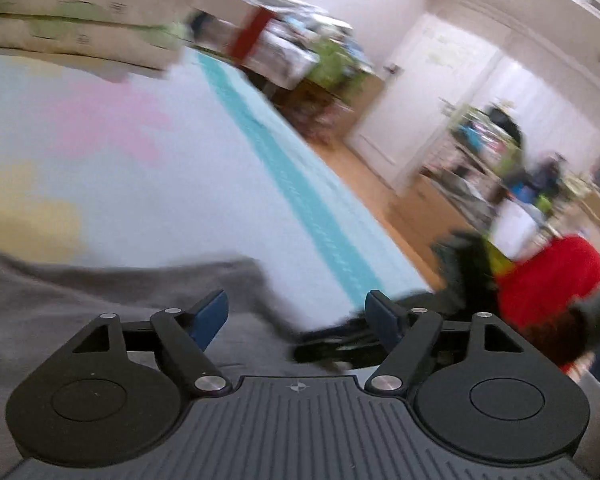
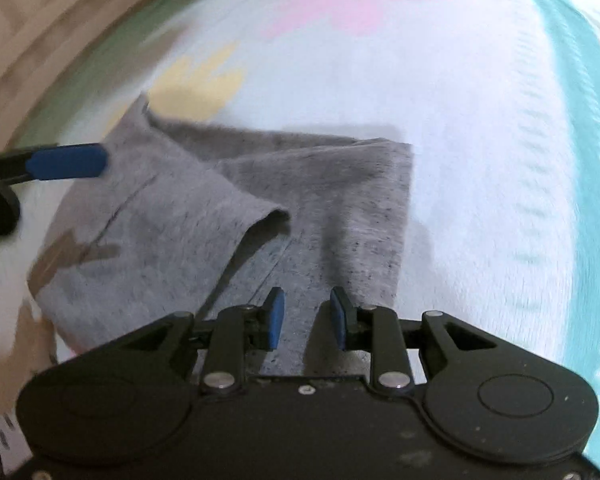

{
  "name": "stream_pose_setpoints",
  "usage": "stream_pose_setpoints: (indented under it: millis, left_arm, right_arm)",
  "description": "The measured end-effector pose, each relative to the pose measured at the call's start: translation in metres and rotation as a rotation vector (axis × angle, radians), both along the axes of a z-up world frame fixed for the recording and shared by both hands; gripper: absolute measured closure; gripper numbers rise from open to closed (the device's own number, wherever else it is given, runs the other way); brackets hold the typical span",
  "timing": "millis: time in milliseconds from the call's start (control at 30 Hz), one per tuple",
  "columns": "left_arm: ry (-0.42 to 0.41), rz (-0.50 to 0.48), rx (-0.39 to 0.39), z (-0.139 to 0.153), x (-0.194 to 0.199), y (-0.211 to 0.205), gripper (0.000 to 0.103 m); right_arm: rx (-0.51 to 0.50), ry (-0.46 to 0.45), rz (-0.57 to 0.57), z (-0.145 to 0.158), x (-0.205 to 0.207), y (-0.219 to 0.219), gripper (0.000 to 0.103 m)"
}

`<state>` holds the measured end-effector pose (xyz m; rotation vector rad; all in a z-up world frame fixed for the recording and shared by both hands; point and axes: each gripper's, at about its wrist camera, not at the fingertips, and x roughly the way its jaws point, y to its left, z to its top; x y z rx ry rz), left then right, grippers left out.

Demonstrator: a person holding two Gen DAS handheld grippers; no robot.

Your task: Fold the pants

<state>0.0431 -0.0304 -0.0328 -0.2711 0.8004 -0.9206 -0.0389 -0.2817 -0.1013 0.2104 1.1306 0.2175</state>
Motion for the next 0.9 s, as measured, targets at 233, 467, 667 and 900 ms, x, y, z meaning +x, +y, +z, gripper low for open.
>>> stream_pose_setpoints:
  millis: [233, 467, 667, 900]
  left_arm:
    - [0.098, 0.261, 0.278, -0.036, 0.005, 0.068, 0.028]
    - [0.189, 0.273, 0.357, -0.070, -0.007, 0.069, 0.027]
    - [0.221, 0.327, 0.284, -0.068, -0.006, 0.078, 0.027]
    - [0.183, 0.348, 0.287, -0.057, -0.010, 0.082, 0.027]
  right_arm:
    - [0.197, -0.090, -0.195, 0.000, -0.015, -0.014, 0.056]
    - [0.256, -0.133, -0.183, 0.001, -0.019, 0.000, 0.052]
    - [0.293, -0.077, -0.184, -0.011, -0.014, 0.006, 0.047]
    - [0.350, -0.053, -0.212, -0.018, -0.015, 0.006, 0.044]
